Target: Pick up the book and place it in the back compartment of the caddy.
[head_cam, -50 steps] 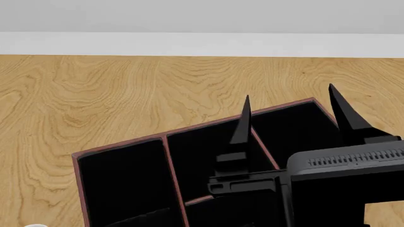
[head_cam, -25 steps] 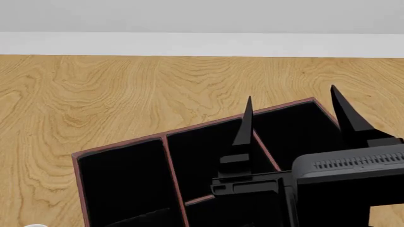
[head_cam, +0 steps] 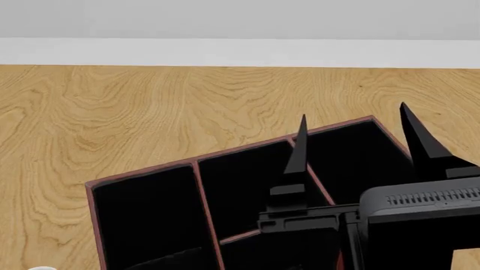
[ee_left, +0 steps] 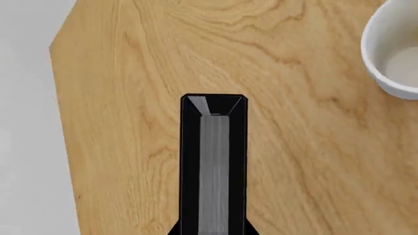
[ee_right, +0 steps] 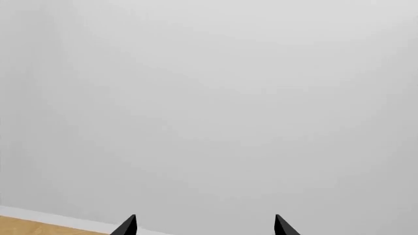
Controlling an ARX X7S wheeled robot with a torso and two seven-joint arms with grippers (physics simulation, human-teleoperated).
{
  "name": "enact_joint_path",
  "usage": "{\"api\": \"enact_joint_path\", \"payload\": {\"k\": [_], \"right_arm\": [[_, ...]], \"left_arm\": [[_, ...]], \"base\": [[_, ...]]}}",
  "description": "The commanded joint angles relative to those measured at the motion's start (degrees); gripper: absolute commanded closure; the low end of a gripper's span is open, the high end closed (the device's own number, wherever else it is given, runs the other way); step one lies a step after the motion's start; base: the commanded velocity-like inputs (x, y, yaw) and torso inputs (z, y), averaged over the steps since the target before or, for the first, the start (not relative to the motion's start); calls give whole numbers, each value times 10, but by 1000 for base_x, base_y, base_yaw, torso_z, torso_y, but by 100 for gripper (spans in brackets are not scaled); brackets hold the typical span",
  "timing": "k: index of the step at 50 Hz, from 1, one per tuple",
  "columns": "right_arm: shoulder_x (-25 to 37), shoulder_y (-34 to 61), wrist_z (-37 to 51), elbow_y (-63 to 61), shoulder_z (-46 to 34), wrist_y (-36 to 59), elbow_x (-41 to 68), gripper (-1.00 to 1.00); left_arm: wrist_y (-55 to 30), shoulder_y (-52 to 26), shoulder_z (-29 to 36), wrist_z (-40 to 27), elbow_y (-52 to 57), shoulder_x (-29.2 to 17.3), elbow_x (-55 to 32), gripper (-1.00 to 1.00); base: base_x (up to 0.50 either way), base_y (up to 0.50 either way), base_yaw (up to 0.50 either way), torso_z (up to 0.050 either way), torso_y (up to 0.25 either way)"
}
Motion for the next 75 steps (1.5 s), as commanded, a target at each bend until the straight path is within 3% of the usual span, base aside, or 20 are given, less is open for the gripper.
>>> {"api": "enact_joint_path", "payload": {"k": [1,14,21,29,36,54,75], "right_arm": [[2,-2,-5,8,6,-15,6,-100],[6,5,-9,6,16,-18,17,-100],[10,9,-8,4,21,-14,22,-100],[11,14,-9,9,18,-14,22,-100],[11,14,-12,15,19,-21,24,-100],[13,-8,-25,40,33,-65,24,-100],[17,-31,-35,51,54,-103,29,-100]], "left_arm": [[-65,-113,-45,19,45,-7,25,100],[-119,-223,-36,107,50,34,120,100],[-177,-314,-16,157,47,86,171,100],[-176,-384,-18,156,19,156,198,100],[-191,-460,23,190,2,200,235,100],[-196,-557,85,224,-27,284,280,100],[-170,-592,66,225,-116,403,261,100]], "base": [[0,0,0,0,0],[0,0,0,0,2],[0,0,0,0,0],[0,0,0,0,1],[0,0,0,0,1],[0,0,0,0,2],[0,0,0,1,1]]}}
